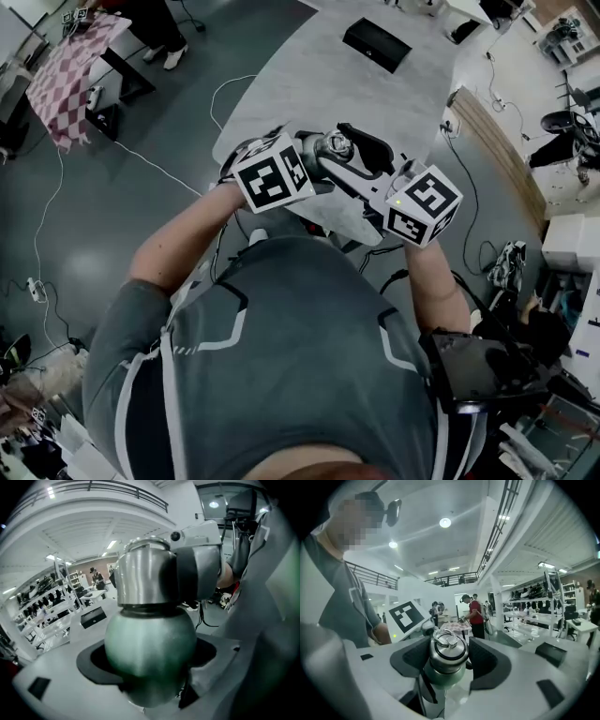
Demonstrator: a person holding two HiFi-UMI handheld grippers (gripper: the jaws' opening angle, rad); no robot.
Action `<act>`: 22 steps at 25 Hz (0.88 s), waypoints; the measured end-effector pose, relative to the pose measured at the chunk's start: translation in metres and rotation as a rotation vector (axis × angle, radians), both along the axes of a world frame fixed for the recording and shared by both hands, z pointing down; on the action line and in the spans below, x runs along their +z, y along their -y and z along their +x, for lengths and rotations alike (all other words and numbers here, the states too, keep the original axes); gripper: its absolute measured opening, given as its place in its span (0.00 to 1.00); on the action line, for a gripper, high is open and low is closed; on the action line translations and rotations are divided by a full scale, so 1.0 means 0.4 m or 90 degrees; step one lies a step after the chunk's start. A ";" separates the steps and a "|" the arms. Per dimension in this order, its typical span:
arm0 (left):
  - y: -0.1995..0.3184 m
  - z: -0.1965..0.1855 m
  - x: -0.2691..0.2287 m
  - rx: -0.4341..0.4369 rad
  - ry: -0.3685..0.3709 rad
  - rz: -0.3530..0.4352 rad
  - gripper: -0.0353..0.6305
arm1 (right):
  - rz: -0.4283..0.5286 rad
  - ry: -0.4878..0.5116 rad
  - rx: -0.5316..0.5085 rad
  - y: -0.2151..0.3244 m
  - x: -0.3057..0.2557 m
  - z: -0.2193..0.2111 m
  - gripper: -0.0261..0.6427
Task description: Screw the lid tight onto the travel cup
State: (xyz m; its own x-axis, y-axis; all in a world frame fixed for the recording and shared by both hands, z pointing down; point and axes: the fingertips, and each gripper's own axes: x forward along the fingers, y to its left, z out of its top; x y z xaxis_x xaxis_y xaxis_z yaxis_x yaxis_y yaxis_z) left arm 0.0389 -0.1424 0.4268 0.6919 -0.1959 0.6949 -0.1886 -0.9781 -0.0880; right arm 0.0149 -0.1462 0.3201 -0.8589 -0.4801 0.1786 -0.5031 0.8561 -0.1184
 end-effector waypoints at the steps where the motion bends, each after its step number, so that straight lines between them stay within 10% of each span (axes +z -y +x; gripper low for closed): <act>1: -0.005 0.002 0.000 0.007 0.002 0.003 0.65 | 0.000 -0.007 -0.006 -0.007 0.000 0.002 0.45; 13: -0.222 0.022 -0.185 0.335 -0.189 -0.175 0.65 | 0.101 0.048 -0.430 -0.179 -0.149 -0.031 0.51; 18: -0.183 0.037 -0.191 0.275 -0.190 -0.142 0.65 | 0.105 0.083 -0.381 -0.146 -0.165 -0.029 0.45; 22: -0.051 0.029 -0.106 0.098 -0.101 -0.047 0.65 | 0.047 0.050 -0.177 -0.043 -0.086 -0.012 0.45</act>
